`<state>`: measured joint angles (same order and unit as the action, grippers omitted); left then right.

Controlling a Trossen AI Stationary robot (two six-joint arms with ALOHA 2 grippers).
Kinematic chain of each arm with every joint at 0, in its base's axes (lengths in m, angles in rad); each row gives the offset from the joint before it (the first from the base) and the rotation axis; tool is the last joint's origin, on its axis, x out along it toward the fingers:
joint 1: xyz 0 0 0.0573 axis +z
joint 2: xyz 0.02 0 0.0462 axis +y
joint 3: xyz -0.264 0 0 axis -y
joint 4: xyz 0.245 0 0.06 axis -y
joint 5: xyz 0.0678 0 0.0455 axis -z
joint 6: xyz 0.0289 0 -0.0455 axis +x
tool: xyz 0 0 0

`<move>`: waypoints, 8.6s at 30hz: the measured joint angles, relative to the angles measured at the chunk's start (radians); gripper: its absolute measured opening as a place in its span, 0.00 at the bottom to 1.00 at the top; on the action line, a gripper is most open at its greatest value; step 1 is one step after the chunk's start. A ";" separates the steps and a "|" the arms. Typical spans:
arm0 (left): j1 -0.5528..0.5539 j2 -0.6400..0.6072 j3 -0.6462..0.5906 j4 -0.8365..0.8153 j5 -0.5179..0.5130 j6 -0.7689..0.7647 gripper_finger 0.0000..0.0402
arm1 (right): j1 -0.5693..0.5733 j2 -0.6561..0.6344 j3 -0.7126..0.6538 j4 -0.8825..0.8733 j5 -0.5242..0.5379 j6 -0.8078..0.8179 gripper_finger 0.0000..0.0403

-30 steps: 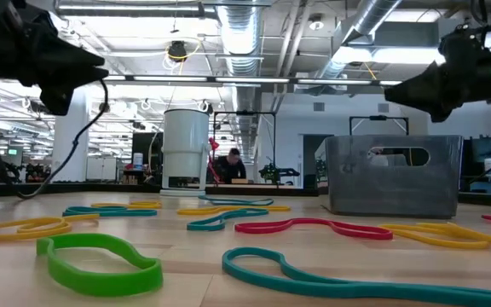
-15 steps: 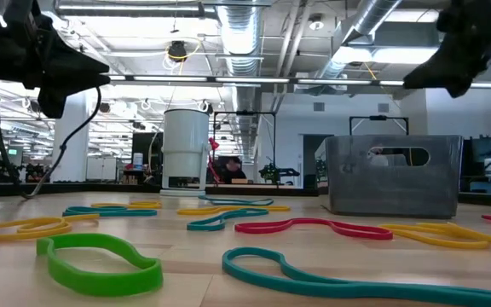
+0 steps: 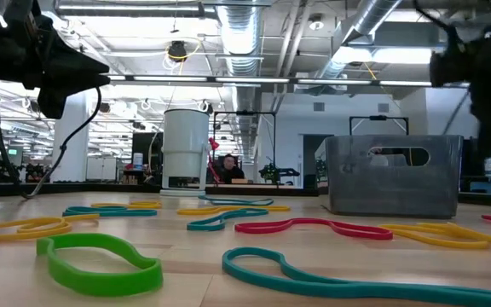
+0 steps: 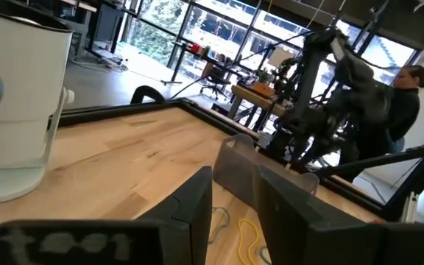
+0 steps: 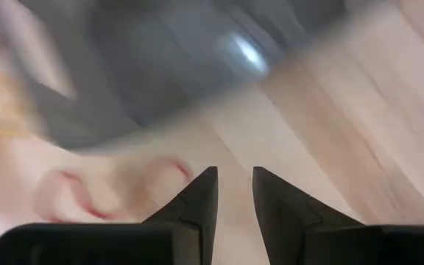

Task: Pick and place items into bin
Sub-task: Put the red rubber band into the black bin, then put the blue rubber band into the black bin

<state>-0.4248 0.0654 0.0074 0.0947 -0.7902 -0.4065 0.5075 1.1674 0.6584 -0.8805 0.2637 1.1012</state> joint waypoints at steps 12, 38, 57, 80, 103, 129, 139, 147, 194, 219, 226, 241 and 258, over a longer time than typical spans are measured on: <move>0.000 0.000 0.000 -0.007 -0.001 0.005 0.23 | 0.146 0.343 0.131 -0.044 -0.167 0.205 0.20; 0.000 0.000 -0.001 -0.008 -0.002 0.058 0.23 | 0.134 0.371 0.057 0.111 -0.148 0.237 0.20; 0.000 0.000 -0.001 -0.009 -0.011 0.061 0.23 | 0.188 0.377 0.269 -0.047 -0.105 0.139 0.01; 0.000 0.000 -0.001 -0.025 -0.170 0.062 0.23 | 0.022 0.310 0.626 -0.617 0.609 -0.037 0.00; 0.000 0.000 -0.001 -0.027 -0.186 0.049 0.23 | -0.319 0.311 0.287 -0.064 0.472 -0.351 0.01; 0.000 0.001 0.122 0.064 -0.161 0.140 0.23 | -0.387 0.187 0.392 0.206 0.336 -0.837 0.25; 0.000 0.374 0.511 0.048 -0.157 0.408 0.23 | -0.278 -0.185 0.659 0.191 0.317 -1.005 0.25; 0.007 0.847 0.861 -0.213 -0.333 0.386 0.23 | -0.205 -0.485 0.441 0.222 0.182 -0.898 0.25; 0.456 1.838 1.045 -0.202 0.722 0.231 0.23 | -0.130 -0.532 -0.238 0.782 0.134 -0.771 0.25; 0.456 1.830 1.108 -0.263 0.760 0.137 0.00 | -0.130 -0.456 -0.238 0.771 0.135 -0.734 0.25; 0.412 1.747 1.349 -0.410 0.621 0.285 0.00 | -0.130 -0.345 -0.237 0.804 0.158 -0.672 0.25; 0.375 1.745 1.659 -0.489 0.595 0.454 0.00 | -0.058 -0.234 -0.237 0.847 0.310 -0.471 0.25; 0.361 1.990 1.658 -0.297 0.735 0.382 0.00 | 0.062 -0.457 -0.237 0.676 0.602 -0.503 0.25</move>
<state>-0.0635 2.0555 1.6650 -0.2019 -0.0550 -0.0244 0.5694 0.7101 0.4213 -0.2042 0.8661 0.5979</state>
